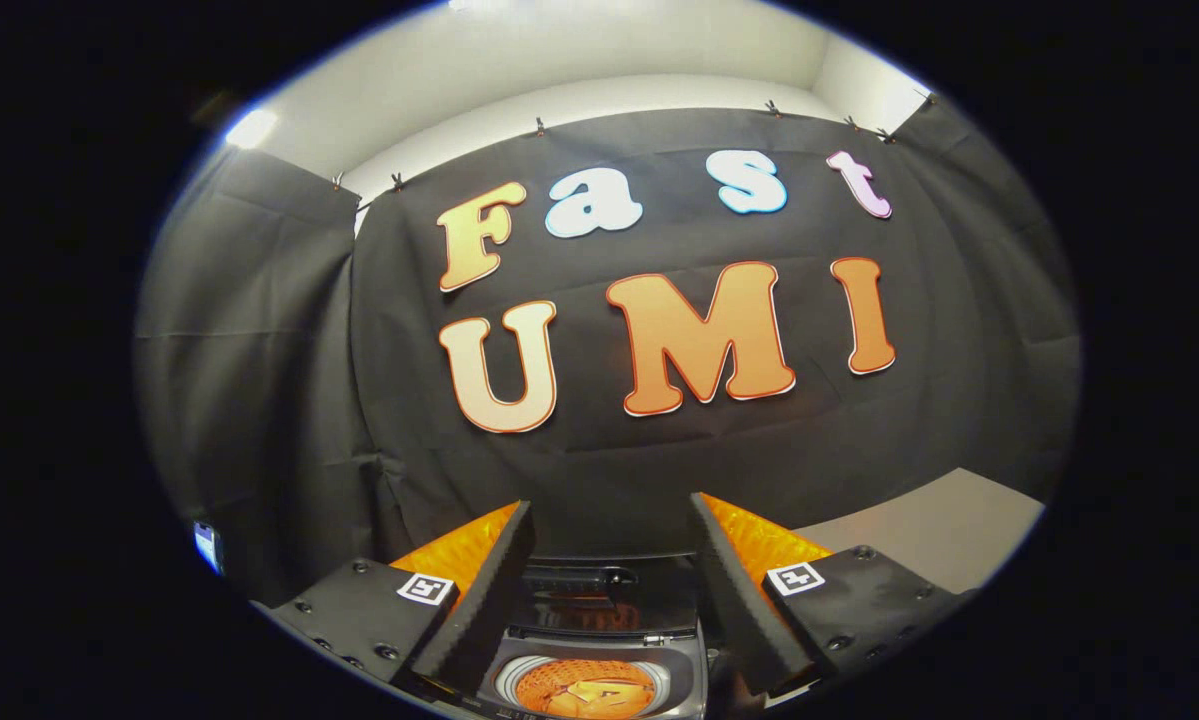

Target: Put the clothes into the washing machine and then close the washing machine lid.

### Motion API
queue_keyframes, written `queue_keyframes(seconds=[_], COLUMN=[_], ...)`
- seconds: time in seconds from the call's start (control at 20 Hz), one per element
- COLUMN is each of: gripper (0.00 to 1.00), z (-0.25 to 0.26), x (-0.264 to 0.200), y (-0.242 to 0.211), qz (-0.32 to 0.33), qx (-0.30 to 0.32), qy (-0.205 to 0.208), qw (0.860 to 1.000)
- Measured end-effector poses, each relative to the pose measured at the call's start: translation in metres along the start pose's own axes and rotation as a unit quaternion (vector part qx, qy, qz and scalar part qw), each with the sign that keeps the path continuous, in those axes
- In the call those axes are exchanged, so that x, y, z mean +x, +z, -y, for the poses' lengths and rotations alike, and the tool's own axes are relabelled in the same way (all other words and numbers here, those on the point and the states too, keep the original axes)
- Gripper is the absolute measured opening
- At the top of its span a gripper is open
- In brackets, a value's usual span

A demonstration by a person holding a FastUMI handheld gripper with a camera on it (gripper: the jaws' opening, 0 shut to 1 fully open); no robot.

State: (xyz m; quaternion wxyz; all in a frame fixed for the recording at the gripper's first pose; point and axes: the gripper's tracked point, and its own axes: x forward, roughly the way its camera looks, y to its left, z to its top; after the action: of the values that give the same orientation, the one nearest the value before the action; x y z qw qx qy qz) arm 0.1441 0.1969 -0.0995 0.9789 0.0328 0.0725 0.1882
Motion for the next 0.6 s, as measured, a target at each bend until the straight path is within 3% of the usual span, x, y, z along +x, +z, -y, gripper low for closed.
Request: queue_keyframes(seconds=[0.3,0.45,0.6], gripper=[0.98,0.98,0.98], z=[0.021,0.015,0.000], x=[-0.001,0.036,0.102], y=[0.009,0.000,-0.030], qz=[0.007,-0.015,-0.049], qx=[-0.006,-0.011,-0.015], qy=[-0.006,0.006,0.021], qw=[1.000,1.000,0.998])
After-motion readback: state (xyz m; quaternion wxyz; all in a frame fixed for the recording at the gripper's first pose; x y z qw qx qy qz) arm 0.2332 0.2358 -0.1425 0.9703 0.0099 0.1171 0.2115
